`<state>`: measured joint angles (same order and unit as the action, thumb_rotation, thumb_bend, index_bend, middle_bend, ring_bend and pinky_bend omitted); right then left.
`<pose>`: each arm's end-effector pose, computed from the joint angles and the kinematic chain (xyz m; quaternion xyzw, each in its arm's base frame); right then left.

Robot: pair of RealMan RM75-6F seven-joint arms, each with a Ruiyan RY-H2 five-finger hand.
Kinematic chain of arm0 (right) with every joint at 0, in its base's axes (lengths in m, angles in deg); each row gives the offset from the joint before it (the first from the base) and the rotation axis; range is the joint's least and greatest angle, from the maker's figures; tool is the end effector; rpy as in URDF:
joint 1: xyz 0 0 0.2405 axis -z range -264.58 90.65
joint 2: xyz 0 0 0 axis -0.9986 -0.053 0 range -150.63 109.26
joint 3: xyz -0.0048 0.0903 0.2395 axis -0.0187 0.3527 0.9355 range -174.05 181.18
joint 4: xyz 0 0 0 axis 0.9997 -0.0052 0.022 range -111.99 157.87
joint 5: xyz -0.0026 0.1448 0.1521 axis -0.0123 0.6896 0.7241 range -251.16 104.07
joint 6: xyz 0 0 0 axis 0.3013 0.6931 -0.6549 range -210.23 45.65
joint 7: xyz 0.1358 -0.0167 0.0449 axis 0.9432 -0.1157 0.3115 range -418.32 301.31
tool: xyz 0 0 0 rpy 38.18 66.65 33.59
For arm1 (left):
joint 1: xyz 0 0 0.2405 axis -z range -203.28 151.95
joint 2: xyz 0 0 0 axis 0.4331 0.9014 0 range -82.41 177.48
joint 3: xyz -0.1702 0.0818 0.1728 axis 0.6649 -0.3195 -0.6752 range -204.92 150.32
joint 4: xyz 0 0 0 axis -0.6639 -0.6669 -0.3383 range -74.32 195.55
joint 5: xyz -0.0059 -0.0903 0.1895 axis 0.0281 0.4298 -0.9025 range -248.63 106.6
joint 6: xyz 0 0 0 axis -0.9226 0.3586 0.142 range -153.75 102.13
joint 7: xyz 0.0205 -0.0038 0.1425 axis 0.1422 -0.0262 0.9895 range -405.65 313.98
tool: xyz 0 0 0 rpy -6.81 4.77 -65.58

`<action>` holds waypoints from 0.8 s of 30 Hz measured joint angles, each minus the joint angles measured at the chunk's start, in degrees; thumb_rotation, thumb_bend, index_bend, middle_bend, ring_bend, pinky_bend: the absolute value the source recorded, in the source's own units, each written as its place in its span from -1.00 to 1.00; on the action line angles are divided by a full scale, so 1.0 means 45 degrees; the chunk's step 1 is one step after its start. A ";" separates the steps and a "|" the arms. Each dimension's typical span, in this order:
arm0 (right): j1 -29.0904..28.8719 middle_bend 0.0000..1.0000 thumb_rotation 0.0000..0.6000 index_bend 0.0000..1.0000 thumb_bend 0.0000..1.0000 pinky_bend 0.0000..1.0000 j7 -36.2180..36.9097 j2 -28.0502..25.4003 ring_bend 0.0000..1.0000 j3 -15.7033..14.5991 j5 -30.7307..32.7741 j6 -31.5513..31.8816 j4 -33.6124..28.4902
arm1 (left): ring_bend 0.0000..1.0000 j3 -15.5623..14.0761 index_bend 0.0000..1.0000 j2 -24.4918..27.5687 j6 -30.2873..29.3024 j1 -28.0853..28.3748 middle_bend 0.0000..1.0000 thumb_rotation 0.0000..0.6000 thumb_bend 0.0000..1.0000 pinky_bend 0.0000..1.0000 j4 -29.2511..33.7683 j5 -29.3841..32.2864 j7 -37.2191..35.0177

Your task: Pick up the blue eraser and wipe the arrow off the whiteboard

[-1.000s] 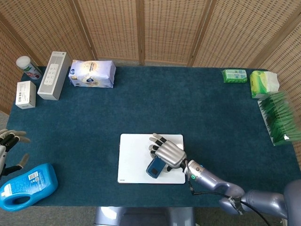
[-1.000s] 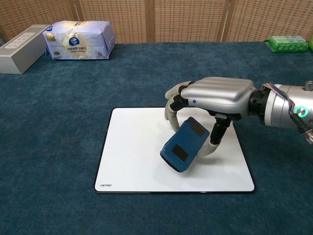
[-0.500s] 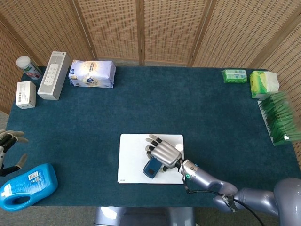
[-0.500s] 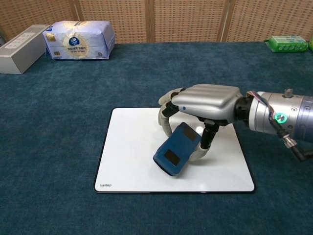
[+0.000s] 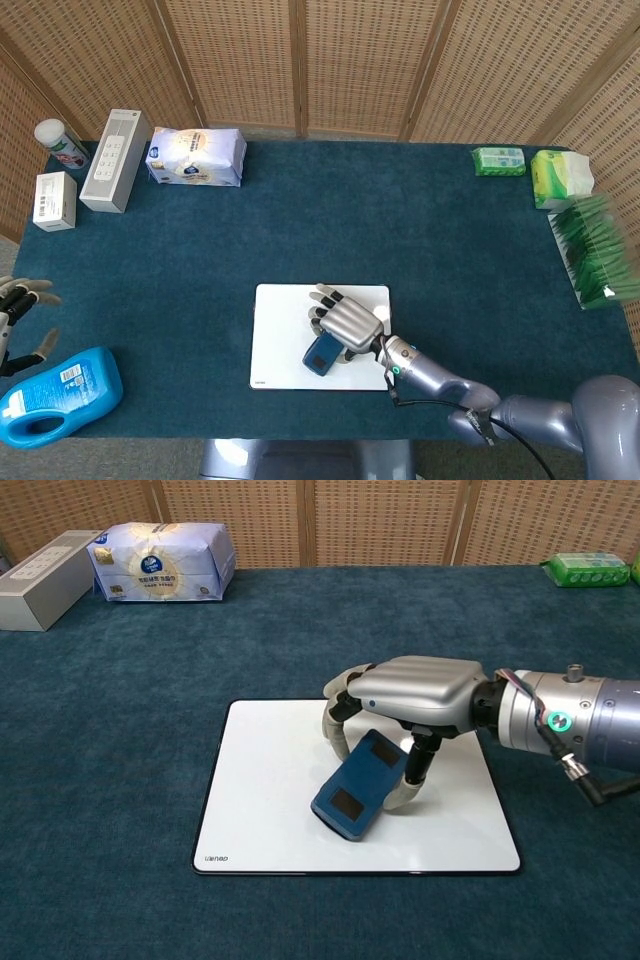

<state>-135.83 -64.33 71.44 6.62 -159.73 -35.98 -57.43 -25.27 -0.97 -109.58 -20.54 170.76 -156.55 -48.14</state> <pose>-0.1092 -0.3073 -0.0690 0.8603 -0.2819 0.3544 0.2340 -0.2663 0.1747 0.2079 -0.5887 -0.4204 -0.4018 0.5615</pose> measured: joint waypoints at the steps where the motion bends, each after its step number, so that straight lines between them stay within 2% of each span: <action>1: -0.0007 -0.42 1.00 0.45 -0.84 -1.00 0.0010 0.0019 -0.96 0.0000 0.0002 -0.0001 0.0027 | -0.58 -0.0001 -0.27 0.0008 -0.0016 -0.0008 -0.45 1.00 -0.14 -0.70 0.0007 -0.0005 0.0000; 13: -0.0176 -0.42 1.00 0.44 -0.84 -1.00 0.0403 0.0365 -0.96 0.0035 0.0117 -0.0191 0.0516 | -0.58 -0.0035 -0.27 0.0207 -0.0238 -0.0155 -0.46 1.00 -0.14 -0.70 0.0118 -0.0078 -0.0006; 24: -0.0078 -0.42 1.00 0.44 -0.85 -1.00 0.0499 -0.0050 -0.99 -0.0041 0.0173 -0.0077 0.0192 | -0.58 -0.0026 -0.28 0.0159 -0.0175 -0.0098 -0.47 1.00 -0.14 -0.70 0.0130 -0.0171 0.0021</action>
<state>-136.18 -62.08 71.22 6.44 -158.95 -36.32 -56.56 -25.39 -0.25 -110.37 -20.98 171.35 -157.32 -48.05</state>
